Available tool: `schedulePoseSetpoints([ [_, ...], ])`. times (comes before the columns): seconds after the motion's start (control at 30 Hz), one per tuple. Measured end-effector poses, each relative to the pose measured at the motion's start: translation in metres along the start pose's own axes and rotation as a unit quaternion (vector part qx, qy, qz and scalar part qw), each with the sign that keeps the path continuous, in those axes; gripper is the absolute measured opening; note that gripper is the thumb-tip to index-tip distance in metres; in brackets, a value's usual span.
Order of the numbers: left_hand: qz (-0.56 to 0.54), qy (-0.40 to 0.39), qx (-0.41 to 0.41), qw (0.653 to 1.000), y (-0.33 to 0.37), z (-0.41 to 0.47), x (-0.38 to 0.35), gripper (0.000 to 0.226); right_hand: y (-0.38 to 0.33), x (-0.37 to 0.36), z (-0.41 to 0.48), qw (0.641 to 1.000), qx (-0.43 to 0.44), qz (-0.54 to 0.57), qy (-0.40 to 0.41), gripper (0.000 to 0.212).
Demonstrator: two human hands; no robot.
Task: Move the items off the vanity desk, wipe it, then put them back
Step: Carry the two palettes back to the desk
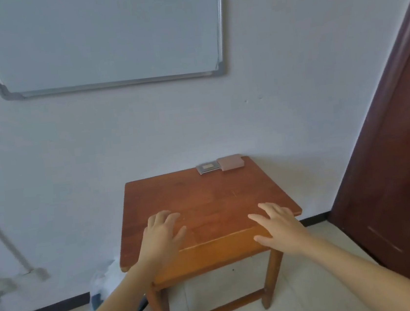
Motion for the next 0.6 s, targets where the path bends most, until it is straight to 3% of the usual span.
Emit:
schedulePoseSetpoints([
  [0.2,-0.004,-0.007,-0.003,1.000,0.037,0.108,-0.049,0.043,0.089,0.016,0.086,0.995,-0.052,0.064,0.057,0.058],
  [0.4,-0.030,-0.023,0.025,0.999,0.068,0.180,-0.104,0.042,0.142,0.013,0.162,0.998,-0.018,0.056,0.031,0.058],
  [0.6,0.005,-0.069,0.070,0.995,0.049,0.225,-0.133,0.043,0.140,-0.013,0.220,0.996,-0.001,0.085,-0.022,0.058],
])
Point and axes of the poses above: each hand's wrist, its own z-axis towards the middle knuckle, its own x-axis out of the back of the hand, y = z × x, the point moved 1 cm from there along z, towards the middle knuckle, and after that the axes turned 5 degrees about -x, right-handed, at the moved point
